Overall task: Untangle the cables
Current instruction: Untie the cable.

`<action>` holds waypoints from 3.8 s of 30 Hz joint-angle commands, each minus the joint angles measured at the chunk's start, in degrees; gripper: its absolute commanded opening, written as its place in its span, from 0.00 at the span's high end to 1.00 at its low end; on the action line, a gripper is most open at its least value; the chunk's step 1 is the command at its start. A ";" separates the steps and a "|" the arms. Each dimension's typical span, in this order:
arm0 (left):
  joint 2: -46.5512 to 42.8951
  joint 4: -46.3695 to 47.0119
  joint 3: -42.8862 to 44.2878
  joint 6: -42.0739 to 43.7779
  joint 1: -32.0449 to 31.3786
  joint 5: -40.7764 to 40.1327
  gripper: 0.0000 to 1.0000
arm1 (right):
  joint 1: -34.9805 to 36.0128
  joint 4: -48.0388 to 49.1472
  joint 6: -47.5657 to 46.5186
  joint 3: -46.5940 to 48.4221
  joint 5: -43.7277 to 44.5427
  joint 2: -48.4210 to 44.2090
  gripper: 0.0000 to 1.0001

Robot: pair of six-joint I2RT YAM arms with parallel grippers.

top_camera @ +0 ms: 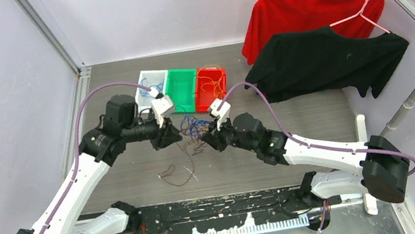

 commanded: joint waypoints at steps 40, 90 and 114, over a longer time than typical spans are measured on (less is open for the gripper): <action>-6.46 -6.78 12.32 22.88 0.14 -19.51 1.00 | -7.21 -0.02 7.79 -7.64 2.82 -13.90 0.67; -7.66 -13.70 -9.34 41.99 27.91 -8.76 0.41 | -17.03 -8.60 23.53 1.44 -4.97 -20.71 0.92; 0.08 26.79 -3.38 -3.12 1.72 -0.09 0.28 | -14.35 25.79 46.55 11.33 -25.08 -0.42 0.93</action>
